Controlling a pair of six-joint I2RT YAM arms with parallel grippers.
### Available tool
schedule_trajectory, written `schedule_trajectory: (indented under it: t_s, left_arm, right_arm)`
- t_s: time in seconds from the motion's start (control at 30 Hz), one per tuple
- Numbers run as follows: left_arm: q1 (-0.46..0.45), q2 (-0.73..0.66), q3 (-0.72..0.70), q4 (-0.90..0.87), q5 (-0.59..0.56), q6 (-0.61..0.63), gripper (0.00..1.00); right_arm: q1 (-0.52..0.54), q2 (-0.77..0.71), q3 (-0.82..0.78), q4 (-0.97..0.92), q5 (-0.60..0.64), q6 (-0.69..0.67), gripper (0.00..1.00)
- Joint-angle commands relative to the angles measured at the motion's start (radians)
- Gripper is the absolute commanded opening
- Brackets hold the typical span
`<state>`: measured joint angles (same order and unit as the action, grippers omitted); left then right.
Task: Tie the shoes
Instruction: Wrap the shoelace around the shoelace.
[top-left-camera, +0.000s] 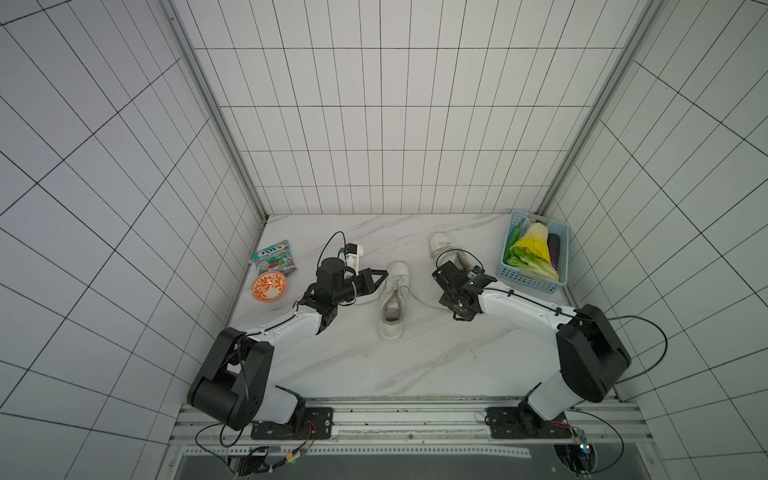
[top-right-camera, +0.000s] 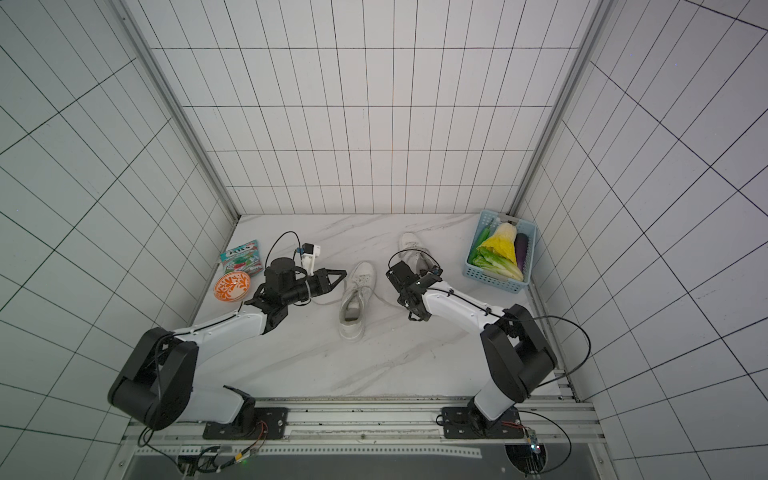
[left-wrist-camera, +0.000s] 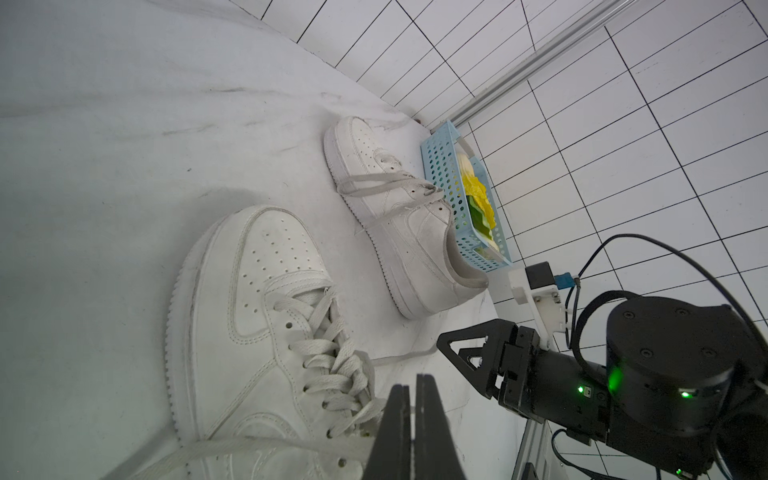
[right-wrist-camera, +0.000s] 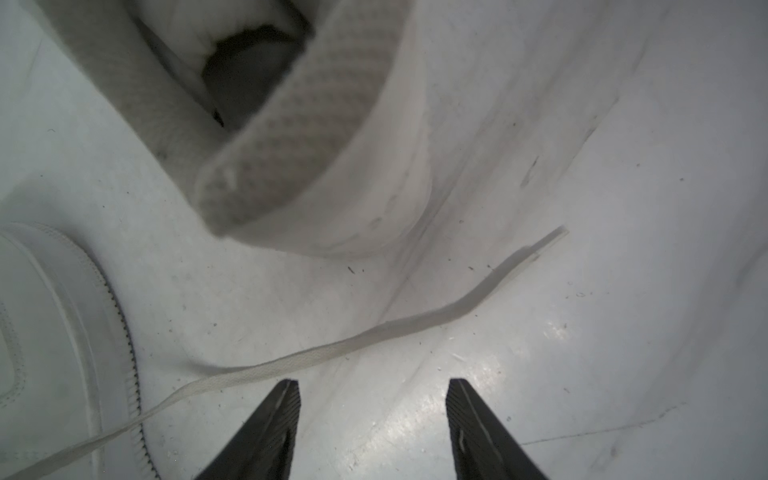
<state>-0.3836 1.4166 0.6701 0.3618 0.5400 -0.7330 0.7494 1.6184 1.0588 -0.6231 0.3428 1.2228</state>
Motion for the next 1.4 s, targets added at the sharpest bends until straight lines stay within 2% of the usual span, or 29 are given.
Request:
schedule_trajectory:
  t_s: [0.0, 0.17, 0.63, 0.93, 1.1, 1.23, 1.37]
  left_arm:
    - [-0.003, -0.010, -0.001, 0.012, 0.005, 0.021, 0.00]
    - [-0.003, -0.008, 0.000, 0.016, 0.015, 0.026, 0.00]
    - [-0.003, -0.026, -0.006, 0.016, 0.029, 0.033, 0.00]
    - [0.000, -0.031, -0.013, 0.015, 0.020, 0.038, 0.00]
    - [0.012, -0.037, -0.026, 0.014, 0.018, 0.039, 0.00]
    - [0.020, -0.040, -0.033, 0.014, 0.031, 0.037, 0.00]
    - [0.025, -0.044, -0.036, 0.014, 0.039, 0.040, 0.00]
  right_arm:
    - [0.016, 0.044, 0.045, -0.027, 0.042, 0.104, 0.61]
    - [0.019, 0.088, 0.038, -0.009, 0.021, 0.160, 0.62]
    - [0.022, 0.199, 0.075, 0.023, -0.038, 0.203, 0.61]
    - [0.089, 0.142, 0.167, -0.116, 0.198, 0.162, 0.61]
    - [0.120, 0.139, 0.216, -0.181, 0.244, 0.179, 0.62]
    - [0.122, 0.160, 0.218, -0.176, 0.237, 0.183, 0.66]
    - [0.117, 0.211, 0.285, -0.177, 0.314, 0.055, 0.76]
